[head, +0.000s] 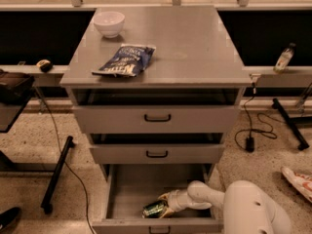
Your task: Pick green can from bottom drawer and place on counter
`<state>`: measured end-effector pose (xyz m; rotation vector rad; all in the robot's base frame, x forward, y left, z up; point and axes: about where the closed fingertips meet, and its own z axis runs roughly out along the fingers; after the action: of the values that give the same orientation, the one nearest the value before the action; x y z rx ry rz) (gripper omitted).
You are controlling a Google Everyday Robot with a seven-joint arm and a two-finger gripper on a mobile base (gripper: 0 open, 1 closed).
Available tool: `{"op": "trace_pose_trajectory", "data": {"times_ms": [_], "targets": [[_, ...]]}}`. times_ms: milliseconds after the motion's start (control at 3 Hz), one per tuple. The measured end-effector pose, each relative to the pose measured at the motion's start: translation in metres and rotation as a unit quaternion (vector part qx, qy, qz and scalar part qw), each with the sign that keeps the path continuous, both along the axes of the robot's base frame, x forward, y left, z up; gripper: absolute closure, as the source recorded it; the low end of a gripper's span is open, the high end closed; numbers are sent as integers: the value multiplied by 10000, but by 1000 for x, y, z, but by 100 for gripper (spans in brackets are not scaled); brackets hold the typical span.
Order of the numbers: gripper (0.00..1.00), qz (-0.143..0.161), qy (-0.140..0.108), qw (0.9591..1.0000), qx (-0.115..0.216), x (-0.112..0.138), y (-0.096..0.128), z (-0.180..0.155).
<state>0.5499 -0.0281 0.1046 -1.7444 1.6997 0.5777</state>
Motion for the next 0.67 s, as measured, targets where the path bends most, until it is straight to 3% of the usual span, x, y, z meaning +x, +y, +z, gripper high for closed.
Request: {"op": "trace_pose_trajectory", "data": {"times_ms": [333,667], "targets": [[100,0,0,10000,2,0,0,2],[100,16,-145,9989,435,-2,-5,24]]}}
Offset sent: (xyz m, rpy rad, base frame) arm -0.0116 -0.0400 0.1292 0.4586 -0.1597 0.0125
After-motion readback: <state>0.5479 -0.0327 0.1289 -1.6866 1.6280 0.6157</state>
